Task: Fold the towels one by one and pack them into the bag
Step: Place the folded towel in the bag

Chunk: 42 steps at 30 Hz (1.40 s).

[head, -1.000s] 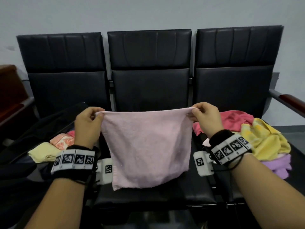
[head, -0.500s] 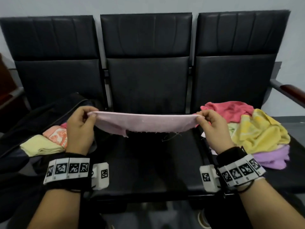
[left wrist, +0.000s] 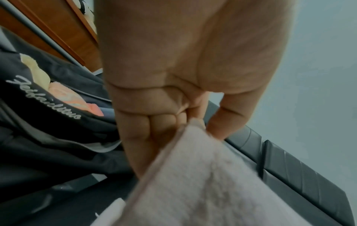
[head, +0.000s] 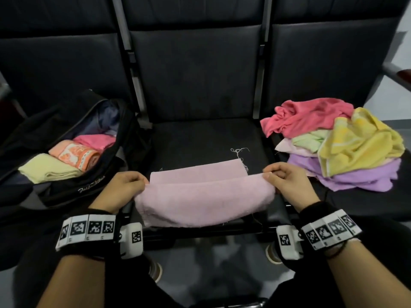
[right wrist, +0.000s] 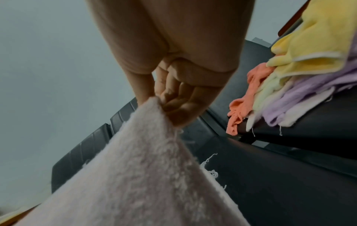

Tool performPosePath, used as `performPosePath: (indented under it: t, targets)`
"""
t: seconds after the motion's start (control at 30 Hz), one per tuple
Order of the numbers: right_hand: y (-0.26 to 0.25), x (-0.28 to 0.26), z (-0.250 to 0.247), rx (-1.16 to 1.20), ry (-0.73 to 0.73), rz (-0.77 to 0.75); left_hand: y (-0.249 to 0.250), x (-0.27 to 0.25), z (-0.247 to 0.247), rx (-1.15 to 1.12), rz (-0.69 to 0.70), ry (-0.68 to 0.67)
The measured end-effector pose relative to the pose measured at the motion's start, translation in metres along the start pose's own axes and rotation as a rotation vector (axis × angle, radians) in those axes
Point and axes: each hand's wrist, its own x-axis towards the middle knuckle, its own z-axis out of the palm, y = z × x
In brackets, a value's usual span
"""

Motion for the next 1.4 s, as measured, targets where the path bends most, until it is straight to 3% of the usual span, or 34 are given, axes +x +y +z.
performPosePath:
  t: [0.2,0.43,0.83,1.0,1.2,1.4]
  targets:
    - [0.003,0.023,0.014,-0.027,0.141,-0.026,-0.004,0.016,0.012,0.053,-0.010,0.136]
    - [0.017,0.059,0.033,-0.109,0.148,0.040,-0.019,0.040,0.023,0.088,-0.033,0.251]
    - [0.040,0.110,0.056,-0.265,0.169,0.112,-0.047,0.090,0.040,0.139,-0.148,0.315]
    - [0.067,0.085,0.058,-0.592,-0.023,0.237,-0.069,0.072,0.050,0.249,-0.233,0.210]
    - [0.072,0.067,0.061,-0.632,-0.027,0.290,-0.066,0.053,0.052,0.347,-0.319,0.102]
    - [0.065,0.056,0.062,-0.582,-0.063,0.363,-0.058,0.031,0.054,0.414,-0.338,0.081]
